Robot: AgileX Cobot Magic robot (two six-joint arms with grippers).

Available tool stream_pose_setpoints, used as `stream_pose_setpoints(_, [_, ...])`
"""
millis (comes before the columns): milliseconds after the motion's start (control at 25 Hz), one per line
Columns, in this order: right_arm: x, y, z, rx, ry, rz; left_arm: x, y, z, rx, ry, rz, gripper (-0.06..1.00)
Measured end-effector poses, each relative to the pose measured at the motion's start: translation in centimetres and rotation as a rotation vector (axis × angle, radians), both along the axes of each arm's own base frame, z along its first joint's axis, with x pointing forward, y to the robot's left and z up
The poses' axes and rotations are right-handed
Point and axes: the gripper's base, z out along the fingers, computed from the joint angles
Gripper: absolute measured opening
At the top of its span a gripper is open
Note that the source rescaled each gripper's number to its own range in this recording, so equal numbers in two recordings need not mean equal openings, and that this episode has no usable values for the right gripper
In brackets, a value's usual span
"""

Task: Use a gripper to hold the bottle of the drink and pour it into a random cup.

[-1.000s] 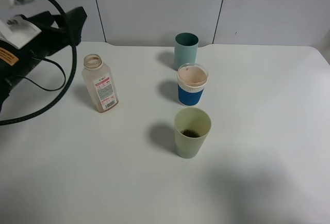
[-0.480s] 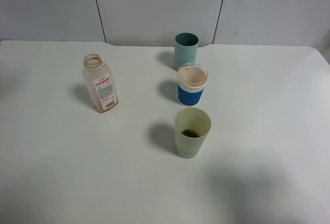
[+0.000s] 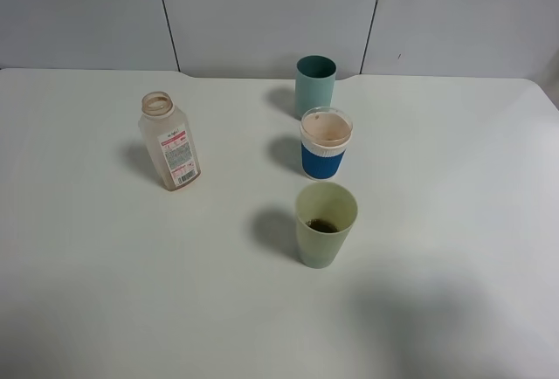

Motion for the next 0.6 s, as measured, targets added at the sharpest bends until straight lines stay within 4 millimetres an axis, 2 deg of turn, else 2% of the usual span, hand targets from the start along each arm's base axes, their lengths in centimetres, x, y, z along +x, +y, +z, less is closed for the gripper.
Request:
stream_pose_setpoints(480, [0.0, 0.0, 0.0, 0.0, 0.0, 0.0, -5.7, 0.4, -0.2, 0.051, 0.078, -0.007, 0.85])
stream_pose_setpoints(600, [0.0, 0.0, 0.0, 0.0, 0.0, 0.0, -6.8, 0.5, 0.6, 0.097, 0.105, 0.006, 0.85])
